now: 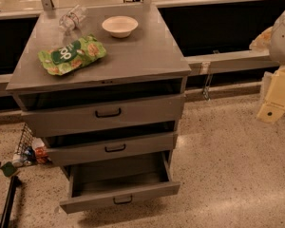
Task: Close bottom drawer
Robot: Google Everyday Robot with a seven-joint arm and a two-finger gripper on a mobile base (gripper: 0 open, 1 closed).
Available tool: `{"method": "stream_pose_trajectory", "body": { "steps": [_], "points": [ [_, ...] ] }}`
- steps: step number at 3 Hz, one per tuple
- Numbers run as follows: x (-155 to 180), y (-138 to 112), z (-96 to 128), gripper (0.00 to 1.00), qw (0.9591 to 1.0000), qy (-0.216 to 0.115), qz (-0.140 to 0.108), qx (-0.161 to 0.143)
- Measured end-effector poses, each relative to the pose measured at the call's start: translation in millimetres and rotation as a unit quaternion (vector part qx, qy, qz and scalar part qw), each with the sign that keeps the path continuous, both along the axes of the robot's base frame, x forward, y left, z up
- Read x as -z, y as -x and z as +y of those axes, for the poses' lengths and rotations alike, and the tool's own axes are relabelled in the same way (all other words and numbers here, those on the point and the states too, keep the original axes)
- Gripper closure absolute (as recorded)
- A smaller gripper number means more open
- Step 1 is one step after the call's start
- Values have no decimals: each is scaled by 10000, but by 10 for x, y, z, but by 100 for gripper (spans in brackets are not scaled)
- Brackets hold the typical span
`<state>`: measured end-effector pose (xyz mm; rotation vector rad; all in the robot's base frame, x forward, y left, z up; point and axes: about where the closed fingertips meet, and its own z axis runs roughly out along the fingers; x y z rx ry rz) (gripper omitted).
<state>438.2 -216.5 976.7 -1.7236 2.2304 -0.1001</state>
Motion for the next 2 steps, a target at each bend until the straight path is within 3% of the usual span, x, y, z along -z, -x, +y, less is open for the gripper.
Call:
{"method": "stream_pose_trajectory", "body": {
  "steps": [1,2],
  "points": [
    [0,0,0,0,10000,0,0,0],
    [246,-97,130,18,9991,-430,-19,-39]
  ]
}}
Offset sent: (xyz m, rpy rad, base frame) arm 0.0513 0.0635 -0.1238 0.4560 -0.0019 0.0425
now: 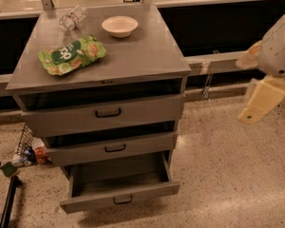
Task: Close bottom drawer
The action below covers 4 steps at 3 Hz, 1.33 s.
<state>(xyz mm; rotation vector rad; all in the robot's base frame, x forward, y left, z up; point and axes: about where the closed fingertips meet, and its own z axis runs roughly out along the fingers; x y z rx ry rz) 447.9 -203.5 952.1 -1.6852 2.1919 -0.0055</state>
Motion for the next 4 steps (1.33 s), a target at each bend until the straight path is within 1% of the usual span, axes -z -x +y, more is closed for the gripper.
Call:
{"method": "stream_pose_trajectory", "body": {
  "steps": [1,2,3,4],
  "points": [
    [716,-88,334,41,9967,-717,167,-338],
    [1540,-179,732,64,9868,-1287,183,-970],
    [2276,-225,1200,88,9769,-1338,21,-1667],
    [2325,-364,1218,100,9787,-1325,-288,-1543]
  ]
}}
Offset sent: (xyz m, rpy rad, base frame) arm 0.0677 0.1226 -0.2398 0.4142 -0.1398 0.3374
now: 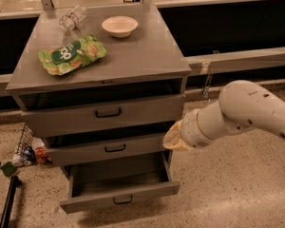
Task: Close bottom drawer
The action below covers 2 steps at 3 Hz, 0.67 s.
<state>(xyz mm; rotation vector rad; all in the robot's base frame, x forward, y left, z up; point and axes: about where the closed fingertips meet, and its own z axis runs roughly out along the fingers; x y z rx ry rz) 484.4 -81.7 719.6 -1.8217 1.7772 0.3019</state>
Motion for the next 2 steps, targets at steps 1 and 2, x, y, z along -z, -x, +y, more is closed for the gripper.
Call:
{"method": "stream_pose_trajectory", "body": {
  "steps": [1,2],
  "points": [
    [0,0,0,100,10000,0,0,0],
    [763,-14,158,100,9997,-205,145,16]
  ]
}}
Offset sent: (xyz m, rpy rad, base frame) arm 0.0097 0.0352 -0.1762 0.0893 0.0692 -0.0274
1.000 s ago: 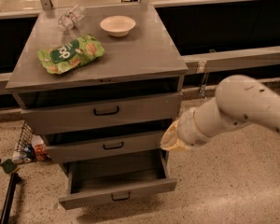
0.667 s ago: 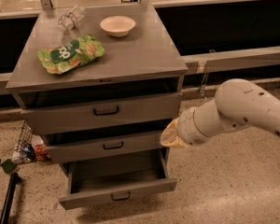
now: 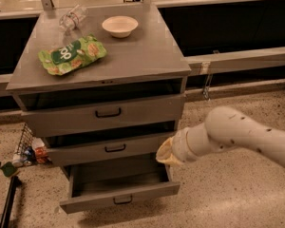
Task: Close bottom drawer
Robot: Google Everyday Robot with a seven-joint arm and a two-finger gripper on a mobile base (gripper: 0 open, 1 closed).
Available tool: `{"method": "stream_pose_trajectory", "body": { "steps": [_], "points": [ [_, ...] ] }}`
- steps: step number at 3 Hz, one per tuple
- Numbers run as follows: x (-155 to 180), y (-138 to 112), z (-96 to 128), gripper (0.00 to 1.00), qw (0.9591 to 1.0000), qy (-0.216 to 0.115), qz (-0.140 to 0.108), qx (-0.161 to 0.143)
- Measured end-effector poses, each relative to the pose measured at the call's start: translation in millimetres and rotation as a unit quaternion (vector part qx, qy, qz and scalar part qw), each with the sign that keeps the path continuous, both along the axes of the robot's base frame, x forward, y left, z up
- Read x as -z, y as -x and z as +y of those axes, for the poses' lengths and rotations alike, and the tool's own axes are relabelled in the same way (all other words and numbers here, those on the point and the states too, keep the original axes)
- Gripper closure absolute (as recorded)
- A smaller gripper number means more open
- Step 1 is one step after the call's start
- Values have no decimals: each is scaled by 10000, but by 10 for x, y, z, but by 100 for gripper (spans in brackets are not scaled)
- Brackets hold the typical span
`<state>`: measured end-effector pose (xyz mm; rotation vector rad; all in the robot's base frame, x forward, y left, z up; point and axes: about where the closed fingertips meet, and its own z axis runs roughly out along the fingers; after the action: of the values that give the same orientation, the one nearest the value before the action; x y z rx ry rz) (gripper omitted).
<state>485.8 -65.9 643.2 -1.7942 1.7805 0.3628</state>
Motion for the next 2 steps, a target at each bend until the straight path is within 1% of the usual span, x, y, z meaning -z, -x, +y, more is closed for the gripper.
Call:
{"method": "stream_pose_trajectory", "body": {
  "steps": [1,2],
  "points": [
    [754,-43,129,100,9996,-257,67,-33],
    [1567,-78,230,100,9997,-167,156,-12]
  ]
}}
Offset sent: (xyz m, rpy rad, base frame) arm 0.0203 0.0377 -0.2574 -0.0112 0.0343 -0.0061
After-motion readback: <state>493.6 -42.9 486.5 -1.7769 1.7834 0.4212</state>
